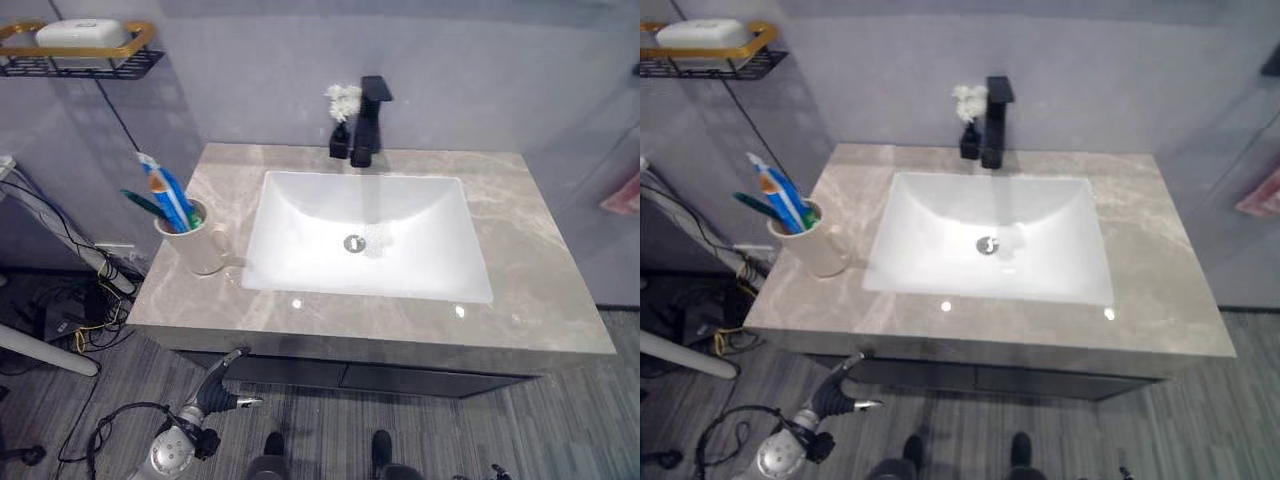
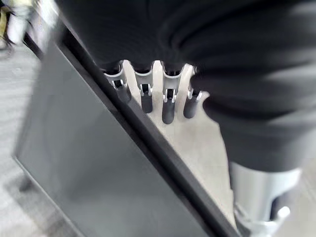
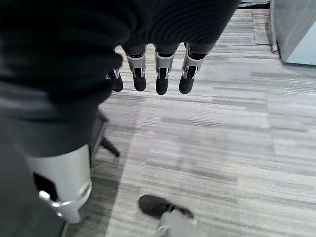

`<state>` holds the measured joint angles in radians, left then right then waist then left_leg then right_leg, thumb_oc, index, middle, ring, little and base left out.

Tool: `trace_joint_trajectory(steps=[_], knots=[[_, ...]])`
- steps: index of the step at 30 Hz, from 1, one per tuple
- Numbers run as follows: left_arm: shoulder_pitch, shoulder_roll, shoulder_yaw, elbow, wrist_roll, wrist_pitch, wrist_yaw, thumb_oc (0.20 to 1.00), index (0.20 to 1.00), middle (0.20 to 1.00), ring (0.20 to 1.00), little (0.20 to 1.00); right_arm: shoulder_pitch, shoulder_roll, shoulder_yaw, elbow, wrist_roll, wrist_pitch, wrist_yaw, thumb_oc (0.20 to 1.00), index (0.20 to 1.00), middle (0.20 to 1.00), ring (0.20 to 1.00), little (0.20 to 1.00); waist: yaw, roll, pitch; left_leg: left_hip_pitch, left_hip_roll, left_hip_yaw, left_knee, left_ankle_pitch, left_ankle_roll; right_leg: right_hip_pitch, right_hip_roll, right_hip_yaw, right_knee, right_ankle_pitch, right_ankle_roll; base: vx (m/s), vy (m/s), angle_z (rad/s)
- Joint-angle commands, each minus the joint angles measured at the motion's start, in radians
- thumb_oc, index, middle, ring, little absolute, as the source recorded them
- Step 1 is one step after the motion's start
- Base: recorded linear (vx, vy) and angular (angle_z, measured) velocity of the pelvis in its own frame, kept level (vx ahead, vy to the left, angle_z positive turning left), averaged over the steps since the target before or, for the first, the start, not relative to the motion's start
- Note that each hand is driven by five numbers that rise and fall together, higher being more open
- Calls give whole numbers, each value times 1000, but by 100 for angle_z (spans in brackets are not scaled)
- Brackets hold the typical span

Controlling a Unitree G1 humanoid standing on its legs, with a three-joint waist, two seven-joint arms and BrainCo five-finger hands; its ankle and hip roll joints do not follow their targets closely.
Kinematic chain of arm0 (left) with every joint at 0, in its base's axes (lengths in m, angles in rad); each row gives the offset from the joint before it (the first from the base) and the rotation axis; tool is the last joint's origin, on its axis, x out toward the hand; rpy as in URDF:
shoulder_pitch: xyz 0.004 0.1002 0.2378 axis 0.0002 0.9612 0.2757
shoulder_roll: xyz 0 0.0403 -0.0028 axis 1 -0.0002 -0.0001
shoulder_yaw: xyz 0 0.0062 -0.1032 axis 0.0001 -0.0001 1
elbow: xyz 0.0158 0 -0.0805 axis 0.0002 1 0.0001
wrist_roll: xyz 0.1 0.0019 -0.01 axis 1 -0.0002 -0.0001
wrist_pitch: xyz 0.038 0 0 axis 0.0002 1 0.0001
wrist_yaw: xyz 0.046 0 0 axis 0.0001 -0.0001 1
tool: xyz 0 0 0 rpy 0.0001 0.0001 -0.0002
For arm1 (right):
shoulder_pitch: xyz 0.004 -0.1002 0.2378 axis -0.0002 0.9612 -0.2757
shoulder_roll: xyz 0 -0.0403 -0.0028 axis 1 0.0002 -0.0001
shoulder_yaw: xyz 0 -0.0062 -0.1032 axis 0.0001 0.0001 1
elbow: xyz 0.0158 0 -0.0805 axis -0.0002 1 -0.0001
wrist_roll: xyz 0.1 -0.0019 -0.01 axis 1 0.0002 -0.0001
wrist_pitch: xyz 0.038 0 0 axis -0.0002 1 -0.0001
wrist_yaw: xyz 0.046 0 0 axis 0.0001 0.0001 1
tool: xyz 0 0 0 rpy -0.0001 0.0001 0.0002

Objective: Put brush and paste in cup on sink, flatten towel.

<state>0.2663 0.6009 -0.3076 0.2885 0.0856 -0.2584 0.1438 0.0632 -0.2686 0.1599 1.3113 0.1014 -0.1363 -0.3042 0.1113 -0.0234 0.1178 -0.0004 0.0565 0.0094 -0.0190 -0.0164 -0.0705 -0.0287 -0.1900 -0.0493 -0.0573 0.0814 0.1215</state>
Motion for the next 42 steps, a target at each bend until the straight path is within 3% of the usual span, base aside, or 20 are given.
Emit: trace_joint_trajectory(steps=[1, 7, 12, 14, 15, 16, 17, 19, 22, 23, 34, 42], knots=[[21, 45, 35, -120, -25, -41, 24, 1000, 1000, 1000, 1000, 1000, -68, -11, 26, -34, -26, -4, -3, 1000, 1000, 1000, 1000, 1000, 34, 24, -13, -97, 39, -14, 7, 85, -29, 10, 75, 4, 74, -81, 14, 10, 142, 2], [54, 62, 98, -167, -47, -49, 23, 1000, 1000, 1000, 1000, 1000, -140, 23, 160, -78, -111, 3, 36, 1000, 1000, 1000, 1000, 1000, 115, -1, -10, -133, 8, -36, 23, 67, -15, 4, 45, -22, 55, -64, 29, -25, 39, 14], [171, 115, 240, -336, -133, -60, -3, 1000, 1000, 1000, 1000, 1000, -143, 49, 102, -33, -38, 21, 39, 1000, 1000, 1000, 1000, 1000, 162, -13, -15, -144, -10, -50, 53, 52, -11, 30, 36, -45, 41, -64, 31, 23, -13, 21], [227, 154, 356, -484, -194, -88, -11, 1000, 1000, 1000, 1000, 1000, -136, 43, 97, -12, -56, 35, 48, 1000, 1000, 1000, 1000, 1000, 195, -6, -14, -148, -14, -67, 47, 59, -14, 39, 37, -65, 30, -64, 31, -11, -31, 14], [237, 155, 364, -493, -197, -84, -14, 1000, 1000, 1000, 1000, 1000, -136, 46, 100, -11, -57, 35, 48, 1000, 1000, 1000, 1000, 1000, 191, -8, -13, -145, -14, -69, 46, 58, -14, 43, 37, -67, 28, -65, 31, 5, -54, 33], [253, 146, 428, -555, -243, -92, -5, 849, 849, 849, 849, 849, -120, 42, 90, -17, -51, 35, 54, 1000, 1000, 1000, 1000, 1000, 198, -11, -15, -142, -13, -80, 32, 67, -18, 50, 41, -79, 24, -66, 28, 27, -50, 39], [250, 141, 447, -576, -272, -94, -8, 784, 784, 784, 784, 784, -111, 39, 89, -24, -48, 36, 57, 1000, 1000, 1000, 1000, 1000, 196, -13, -16, -139, -12, -82, 26, 72, -20, 52, 42, -83, 24, -66, 27, 33, -66, 44], [230, 135, 480, -616, -322, -100, -12, 749, 749, 749, 749, 749, -94, 37, 80, -36, -40, 36, 63, 1000, 1000, 1000, 1000, 1000, 191, -13, -18, -134, -8, -88, 14, 81, -22, 53, 46, -86, 25, -67, 25, 24, -47, 20], [200, 108, 497, -646, -403, -99, -22, 523, 523, 523, 523, 523, -82, 39, 87, -50, -48, 40, 73, 1000, 1000, 1000, 1000, 1000, 178, -14, -18, -123, 1, -91, -9, 93, -25, 50, 51, -86, 27, -66, 24, 3, -38, 3], [181, 92, 489, -653, -436, -94, -35, 200, 200, 200, 200, 200, -81, 39, 87, -55, -50, 39, 75, 1000, 1000, 1000, 1000, 1000, 172, -14, -17, -121, 5, -91, -15, 96, -26, 46, 53, -85, 29, -65, 24, 0, 0, 0], [111, 48, 347, -660, -611, -21, -115, 200, 200, 200, 200, 200, -79, 36, 96, -89, -60, 37, 72, 1000, 1000, 1000, 1000, 1000, 96, 3, -12, -112, 39, -32, -55, 108, -32, -8, 70, -36, 15, -39, 31, -9, 1, -17], [127, 43, 349, -667, -723, 22, -128, 200, 200, 200, 200, 200, -86, 34, 93, -89, -57, 47, 74, 1000, 1000, 1000, 1000, 1000, 61, 22, -3, -128, 41, -4, -62, 110, -31, -45, 69, -8, -2, -18, 35, -12, 13, -15]])
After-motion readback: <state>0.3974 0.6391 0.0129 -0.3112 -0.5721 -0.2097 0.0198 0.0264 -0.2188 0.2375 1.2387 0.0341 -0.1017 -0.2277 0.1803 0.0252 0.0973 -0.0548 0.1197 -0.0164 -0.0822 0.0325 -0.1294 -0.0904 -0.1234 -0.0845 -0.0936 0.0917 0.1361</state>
